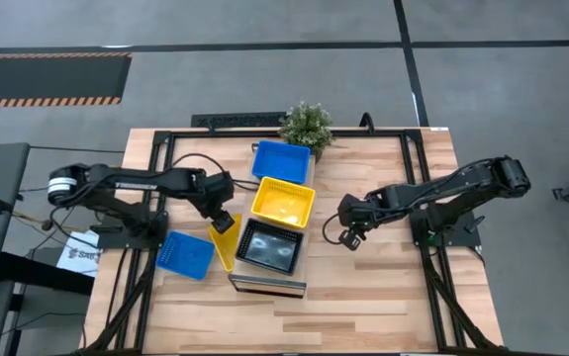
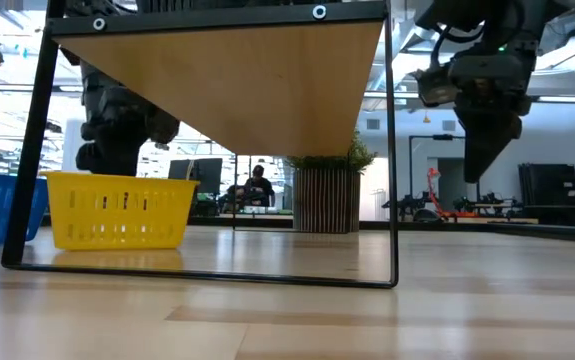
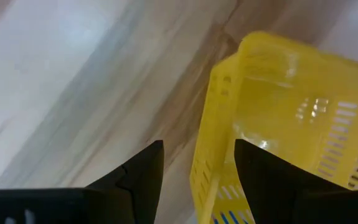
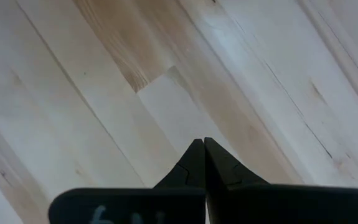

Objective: Stack baskets on shelf by color
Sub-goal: Stack the yellow basket on top of the yellow basket on the shelf

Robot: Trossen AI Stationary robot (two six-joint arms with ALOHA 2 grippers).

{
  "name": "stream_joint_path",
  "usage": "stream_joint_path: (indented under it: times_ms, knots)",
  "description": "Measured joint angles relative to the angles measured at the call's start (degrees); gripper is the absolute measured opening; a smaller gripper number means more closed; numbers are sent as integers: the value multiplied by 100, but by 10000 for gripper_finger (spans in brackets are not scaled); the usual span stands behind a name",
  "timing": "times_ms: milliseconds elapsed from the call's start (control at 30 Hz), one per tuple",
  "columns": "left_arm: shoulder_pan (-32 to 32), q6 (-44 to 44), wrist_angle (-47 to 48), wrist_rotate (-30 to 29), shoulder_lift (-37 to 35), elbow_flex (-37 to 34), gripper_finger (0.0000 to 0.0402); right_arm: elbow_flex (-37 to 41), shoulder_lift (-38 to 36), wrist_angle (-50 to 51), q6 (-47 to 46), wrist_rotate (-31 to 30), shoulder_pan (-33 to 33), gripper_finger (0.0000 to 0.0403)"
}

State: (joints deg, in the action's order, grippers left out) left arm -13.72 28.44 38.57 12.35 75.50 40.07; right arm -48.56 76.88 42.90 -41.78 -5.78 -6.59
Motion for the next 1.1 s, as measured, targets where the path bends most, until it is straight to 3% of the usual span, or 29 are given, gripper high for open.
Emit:
stream_joint_path:
  times_ms: [233,467,767,1100]
  knots:
    - [-2,-96,-9,194,362,0,160,0,0,47,46,0,0,8]
    - [-119,145,224,-46,353,11,16,0,0,43,233,2,0,8]
    - [-480,759,759,-324,182,55,1,-2,-2,-199,451,-160,181,8]
    - [-805,1451,1927,-858,-896,327,0,-214,-20,-953,1237,-31,854,8]
